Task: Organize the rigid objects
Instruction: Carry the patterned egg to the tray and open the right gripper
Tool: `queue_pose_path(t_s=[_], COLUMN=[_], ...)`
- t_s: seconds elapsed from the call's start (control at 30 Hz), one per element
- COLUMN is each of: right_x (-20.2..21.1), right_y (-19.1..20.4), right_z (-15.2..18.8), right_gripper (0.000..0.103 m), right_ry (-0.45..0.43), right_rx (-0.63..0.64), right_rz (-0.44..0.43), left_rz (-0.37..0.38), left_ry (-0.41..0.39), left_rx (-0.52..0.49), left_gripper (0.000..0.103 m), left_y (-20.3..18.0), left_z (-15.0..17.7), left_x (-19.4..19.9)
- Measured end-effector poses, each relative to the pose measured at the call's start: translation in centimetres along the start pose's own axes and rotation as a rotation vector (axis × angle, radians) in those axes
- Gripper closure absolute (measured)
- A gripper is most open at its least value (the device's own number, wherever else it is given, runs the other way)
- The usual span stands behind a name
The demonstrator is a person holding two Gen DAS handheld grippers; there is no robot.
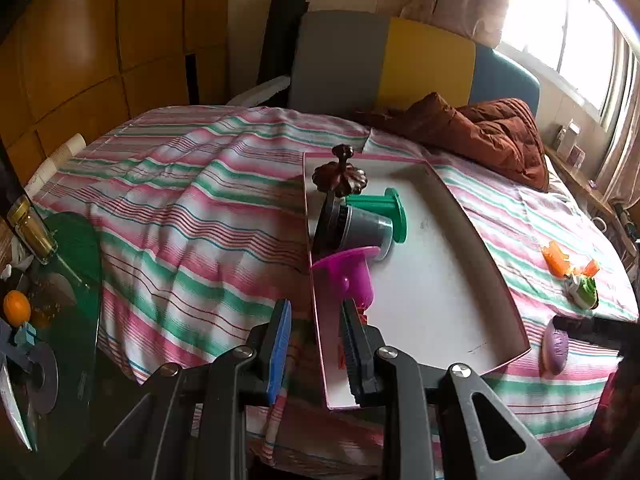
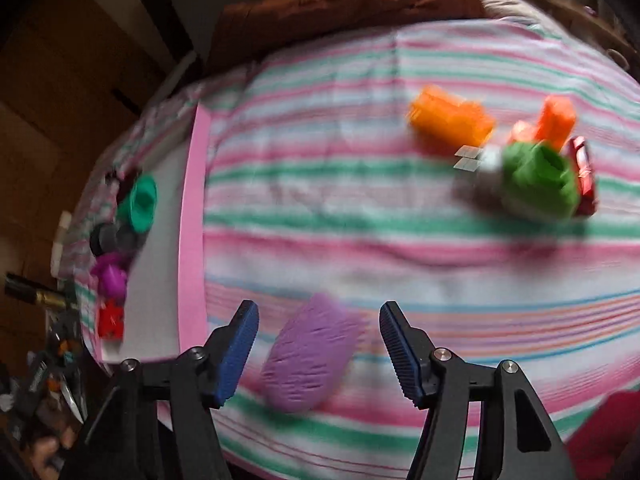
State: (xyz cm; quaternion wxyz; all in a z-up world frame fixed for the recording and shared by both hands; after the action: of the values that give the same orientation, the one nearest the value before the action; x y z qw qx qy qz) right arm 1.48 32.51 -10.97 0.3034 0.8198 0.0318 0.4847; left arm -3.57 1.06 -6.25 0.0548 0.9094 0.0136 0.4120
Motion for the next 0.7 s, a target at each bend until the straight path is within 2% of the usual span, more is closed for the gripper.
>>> queue_pose_path(t_s=[0.03,0.07,0.1,0.13,0.33,0.47,0.6,0.7], right_x=[-0.9,-1.5,-1.9,-2.1,-2.1,-1.6,-0.2,1.2], right_y=[0.5,1.7,2.4,3.0,3.3,3.1,3.9,5.5], right_z=[0.5,1.1,1.4,1.7,2.0,1.8,0.9,-0.3], right_gripper=[0.043,0.051,0.059,0.059,0.059,0.059,0.059,0.059], right_ry=[0.017,0.000,0.002,-0.001,-0.009,-0.017,-0.064,-0.110], right_rx=[0.032,0.126,0.180,0.210,0.259,0.248,0.249,0.259], right_rz=[0.033,0.127,0.173,0.177,0.181,0.174,0.151,0.080], left_rz=[-0.001,-0.002,-0.003,-0.009,-0.017,-0.013,-0.014,-0.016], left_ry=[0.002,0.000,-0.005,-0.010,-0.006,-0.018,-0.021,-0.017], left_rx=[-0.004,-0.006,-0.007,-0.009,0.000,-0.005,-0.002,-0.001], left_gripper=[0.079,0.079,0.079,0.079,0.079,0.079,0.079,0.079], left_y=[-0.1,-0.1,-0.1,0.0,0.4,0.4,0.6,0.8], left_z=[0.0,0.0,0.0,0.0,-0.1,-0.1,-0.1,0.0], left_x=[0.0,0.1,0.1,0.2,0.3,0.6,0.7,0.6])
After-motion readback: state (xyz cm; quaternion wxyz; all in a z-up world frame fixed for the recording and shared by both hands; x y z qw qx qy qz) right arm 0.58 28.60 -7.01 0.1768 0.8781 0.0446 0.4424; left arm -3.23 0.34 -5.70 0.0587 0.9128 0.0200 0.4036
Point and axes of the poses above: each gripper's, at about its wrist camera, not at the fingertips, and x roughly against the way its jaws point, y to its left, z to its underside, the point moved 2 cm from there along -x, roughly the way its jaws point, and after that the axes turned 14 degrees about -z, right-handed, at the moved point
